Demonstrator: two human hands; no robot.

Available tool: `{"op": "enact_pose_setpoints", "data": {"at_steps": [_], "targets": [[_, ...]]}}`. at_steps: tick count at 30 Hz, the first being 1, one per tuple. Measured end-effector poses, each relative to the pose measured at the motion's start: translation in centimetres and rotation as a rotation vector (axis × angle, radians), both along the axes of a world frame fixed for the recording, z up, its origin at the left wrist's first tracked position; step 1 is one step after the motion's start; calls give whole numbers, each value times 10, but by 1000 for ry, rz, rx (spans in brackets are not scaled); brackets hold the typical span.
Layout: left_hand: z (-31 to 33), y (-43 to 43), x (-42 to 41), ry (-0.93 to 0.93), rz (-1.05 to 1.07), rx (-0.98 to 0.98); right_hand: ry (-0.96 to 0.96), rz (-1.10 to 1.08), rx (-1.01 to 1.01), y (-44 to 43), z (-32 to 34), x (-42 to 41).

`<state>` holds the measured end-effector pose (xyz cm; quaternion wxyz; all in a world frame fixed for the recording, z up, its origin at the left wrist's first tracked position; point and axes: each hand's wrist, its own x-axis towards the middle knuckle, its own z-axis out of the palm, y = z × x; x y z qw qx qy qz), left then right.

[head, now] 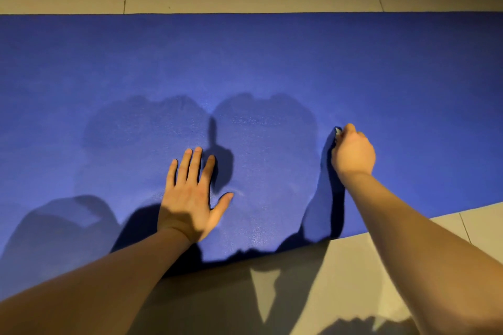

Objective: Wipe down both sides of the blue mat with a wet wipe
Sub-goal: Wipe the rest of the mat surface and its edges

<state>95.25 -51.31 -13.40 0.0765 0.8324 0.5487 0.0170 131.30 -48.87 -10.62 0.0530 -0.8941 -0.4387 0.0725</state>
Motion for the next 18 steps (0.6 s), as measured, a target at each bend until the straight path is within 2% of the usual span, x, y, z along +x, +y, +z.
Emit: {"op": "enact_pose_setpoints", "data": {"at_steps": [2,5,8,11,13,15,18], "targets": [[0,-1,0,-4,1,-3,25,-19,0,13,-1,-22],[1,0,1,-5,-1,-5,57,76,17,27,-3,-76],[0,0,0,-2,-4,-8,30,225,8,26,-3,-130],[1,0,1,6,0,-14,94,433,40,18,-2,-160],[1,1,0,6,1,-27,92,553,70,15,1,-152],[1,1,0,4,2,-38,26,582,80,15,4,-125],[2,0,-1,2,1,-40,-8,393,147,15,5,-81]]}}
